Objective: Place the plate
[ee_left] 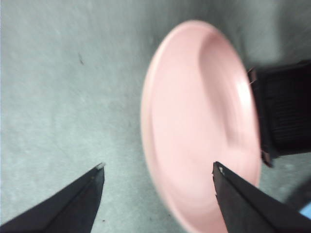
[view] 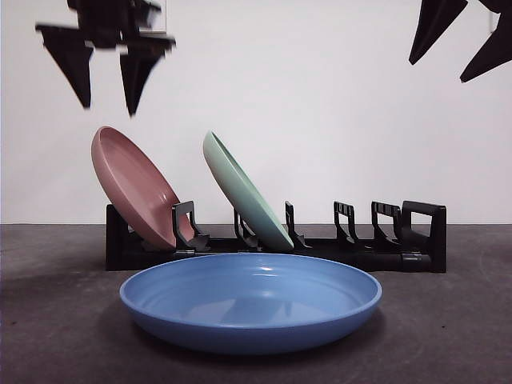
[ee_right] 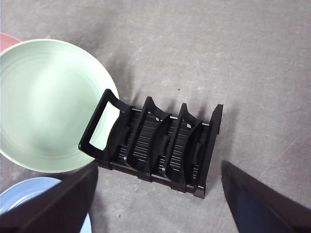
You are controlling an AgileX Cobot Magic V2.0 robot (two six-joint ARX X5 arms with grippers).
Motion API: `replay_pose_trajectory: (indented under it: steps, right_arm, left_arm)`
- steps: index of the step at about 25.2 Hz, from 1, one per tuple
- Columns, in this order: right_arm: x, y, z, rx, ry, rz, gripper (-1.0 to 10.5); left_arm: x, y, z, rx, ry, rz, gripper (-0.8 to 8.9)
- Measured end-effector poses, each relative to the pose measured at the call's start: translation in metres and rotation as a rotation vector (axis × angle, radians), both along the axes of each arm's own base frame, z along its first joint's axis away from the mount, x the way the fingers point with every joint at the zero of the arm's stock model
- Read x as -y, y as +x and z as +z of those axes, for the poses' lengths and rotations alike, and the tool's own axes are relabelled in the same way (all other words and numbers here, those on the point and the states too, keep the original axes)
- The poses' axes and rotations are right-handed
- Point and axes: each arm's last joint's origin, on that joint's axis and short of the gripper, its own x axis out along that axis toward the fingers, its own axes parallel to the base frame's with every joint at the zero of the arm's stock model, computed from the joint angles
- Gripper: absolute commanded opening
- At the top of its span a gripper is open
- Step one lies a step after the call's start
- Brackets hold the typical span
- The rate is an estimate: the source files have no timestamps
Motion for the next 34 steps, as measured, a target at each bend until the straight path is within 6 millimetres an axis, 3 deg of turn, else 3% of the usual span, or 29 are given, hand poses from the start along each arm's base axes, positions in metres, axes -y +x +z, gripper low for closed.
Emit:
replay_pose_trajectory:
  steps: [2,7,27,34]
  right_arm:
    - [0.0,0.0,0.0,-0.004,-0.001,0.0,4.0]
    - [0.0,-0.001,-0.001,-0.014,-0.002,0.0,4.0]
    - [0.0,-0.001,-0.001,-0.013,-0.003,0.0,4.0]
    - [0.0,-0.001,-0.001,-0.013,-0.003,0.0,4.0]
  left_arm:
    - [0.002,0.007,-0.011,-0.027,0.01,0.001,3.43]
    - [0.005,0.014,-0.018,-0.017,0.007,0.001,3.42]
    - [-0.009,0.025,-0.019,0.022,-0.006,0.039,3.35]
    - [-0.008,0.024,-0.019,0.019,-0.005,0.038,1.88]
